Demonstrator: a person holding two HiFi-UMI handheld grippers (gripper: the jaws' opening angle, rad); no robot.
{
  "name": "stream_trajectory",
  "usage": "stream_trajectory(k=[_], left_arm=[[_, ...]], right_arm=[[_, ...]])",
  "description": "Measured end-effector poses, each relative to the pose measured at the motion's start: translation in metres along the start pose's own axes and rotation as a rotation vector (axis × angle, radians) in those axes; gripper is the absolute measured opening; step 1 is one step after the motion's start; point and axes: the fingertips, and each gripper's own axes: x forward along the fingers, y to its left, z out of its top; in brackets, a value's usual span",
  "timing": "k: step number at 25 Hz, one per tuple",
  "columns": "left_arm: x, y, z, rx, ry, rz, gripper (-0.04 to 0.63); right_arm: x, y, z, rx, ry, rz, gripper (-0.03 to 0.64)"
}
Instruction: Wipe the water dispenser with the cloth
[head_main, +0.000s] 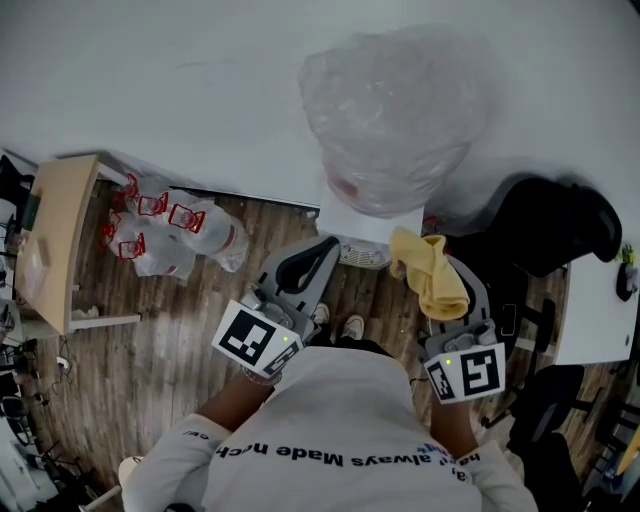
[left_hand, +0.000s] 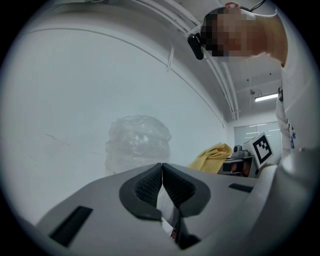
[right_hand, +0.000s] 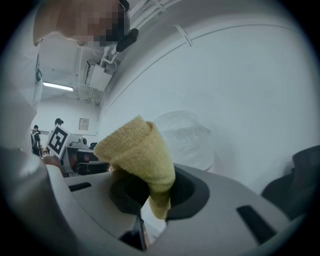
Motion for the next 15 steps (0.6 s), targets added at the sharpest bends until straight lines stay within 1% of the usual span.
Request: stream_trajectory(k=[6, 9, 12, 15], left_arm=[[-0.001, 0.021, 0.009, 0.013, 0.000, -0.011, 0.020], [-0.002, 0.030, 0.011, 0.008, -0.001, -0.014, 0.020], [-0.003, 0.034, 0.010, 0.000, 0.000, -0.021, 0.020], [-0.007, 0.038, 0.009, -0.004, 0.000, -0.024, 0.020]], right_arm=[[0.017, 0.008, 0.011, -0.007, -0.017, -0.010, 0.067], [0.024, 0.015, 0.012, -0.010, -0.017, -0.009, 0.067], [0.033, 0.021, 0.004, -0.020, -0.009, -0.006, 0.067], [0.044, 0.030, -0.013, -0.032, 0.009, -0.001, 0.067]])
